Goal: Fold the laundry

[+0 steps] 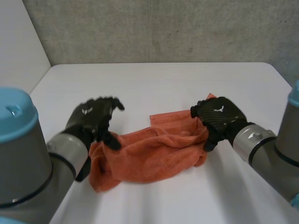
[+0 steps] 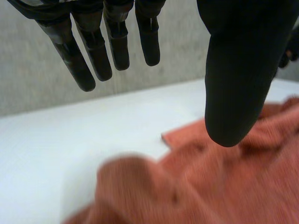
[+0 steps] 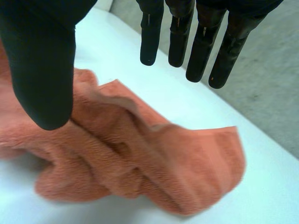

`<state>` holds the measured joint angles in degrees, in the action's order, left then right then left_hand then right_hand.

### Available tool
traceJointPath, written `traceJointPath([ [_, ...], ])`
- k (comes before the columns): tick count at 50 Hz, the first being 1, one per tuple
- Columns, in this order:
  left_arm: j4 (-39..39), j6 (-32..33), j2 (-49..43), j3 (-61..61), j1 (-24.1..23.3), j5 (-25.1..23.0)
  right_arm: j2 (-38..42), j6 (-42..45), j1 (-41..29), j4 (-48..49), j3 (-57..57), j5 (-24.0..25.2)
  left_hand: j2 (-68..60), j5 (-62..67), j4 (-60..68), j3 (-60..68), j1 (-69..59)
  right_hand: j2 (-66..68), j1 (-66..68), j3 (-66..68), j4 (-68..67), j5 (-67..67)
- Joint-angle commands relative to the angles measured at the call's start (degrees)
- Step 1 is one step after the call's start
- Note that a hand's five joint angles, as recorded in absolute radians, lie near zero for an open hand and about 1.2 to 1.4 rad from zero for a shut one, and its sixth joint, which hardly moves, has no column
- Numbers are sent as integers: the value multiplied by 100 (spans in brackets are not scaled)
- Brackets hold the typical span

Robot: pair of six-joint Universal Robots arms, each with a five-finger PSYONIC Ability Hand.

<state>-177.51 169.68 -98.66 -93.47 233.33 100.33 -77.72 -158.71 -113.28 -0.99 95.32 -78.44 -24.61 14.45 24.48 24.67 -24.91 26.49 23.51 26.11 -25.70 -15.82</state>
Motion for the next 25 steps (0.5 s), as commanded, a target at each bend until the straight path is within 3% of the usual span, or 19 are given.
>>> traceJointPath([
  [1, -20, 109, -390, 741, 19, -4, -199, 86, 490, 424, 259, 30, -360, 376, 373, 354, -330, 75, 373, 113, -154, -142],
  [7, 233, 1012, -1145, 1129, 2, -48, -191, 394, 614, 433, 320, 57, -378, 393, 390, 371, -347, 58, 357, 97, -138, -125],
  [12, 515, 1681, -1498, 1200, 28, 4, -112, 1244, 701, 389, 373, 460, -361, 377, 373, 355, -331, -764, -466, -726, 684, 697],
  [19, 507, 1779, -1789, 1235, 169, -13, 406, 2009, 833, 380, 102, 856, -411, 427, 424, 405, -381, -1187, -888, -1148, 1107, 1120],
  [25, 551, 1797, -2174, 1323, 239, -31, 1091, 2371, 851, 232, -451, 1120, -1536, 1552, 1548, 1529, -1506, -1052, -754, -1014, 973, 985],
])
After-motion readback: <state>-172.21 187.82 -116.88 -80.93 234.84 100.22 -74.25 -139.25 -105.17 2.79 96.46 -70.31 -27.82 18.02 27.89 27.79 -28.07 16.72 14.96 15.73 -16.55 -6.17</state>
